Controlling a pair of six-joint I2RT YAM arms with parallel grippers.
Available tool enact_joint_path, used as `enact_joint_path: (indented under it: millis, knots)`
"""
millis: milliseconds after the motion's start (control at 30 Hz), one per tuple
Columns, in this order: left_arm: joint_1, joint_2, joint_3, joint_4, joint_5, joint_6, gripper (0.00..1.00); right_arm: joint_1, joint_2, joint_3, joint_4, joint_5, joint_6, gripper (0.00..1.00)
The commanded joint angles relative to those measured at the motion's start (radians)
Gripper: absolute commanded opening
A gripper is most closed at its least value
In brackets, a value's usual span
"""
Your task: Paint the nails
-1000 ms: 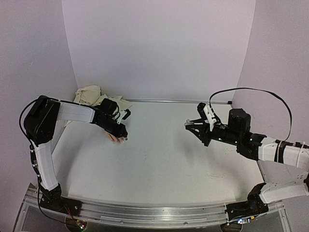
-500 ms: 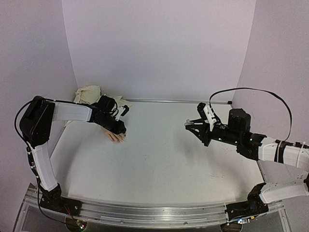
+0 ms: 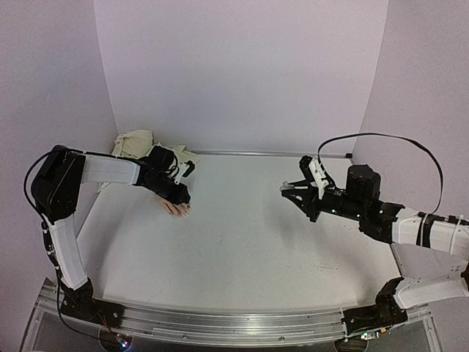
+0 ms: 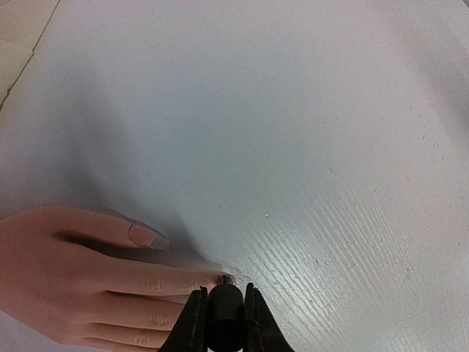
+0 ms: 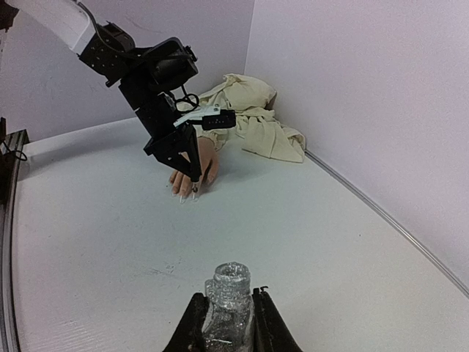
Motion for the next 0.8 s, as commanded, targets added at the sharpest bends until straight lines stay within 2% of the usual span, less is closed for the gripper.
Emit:
enact_joint_path:
  millis: [0,767]
  knots:
    - [0.006,0.01,0.034,0.022,0.007,0.011,0.0,-0.003,-0.014,0.009,0.064,-0.018,0.012,0.0]
    - [0.006,0.035,0.049,0.018,0.035,0.008,0.0,-0.003,-0.014,0.009,0.063,-0.017,0.012,0.0]
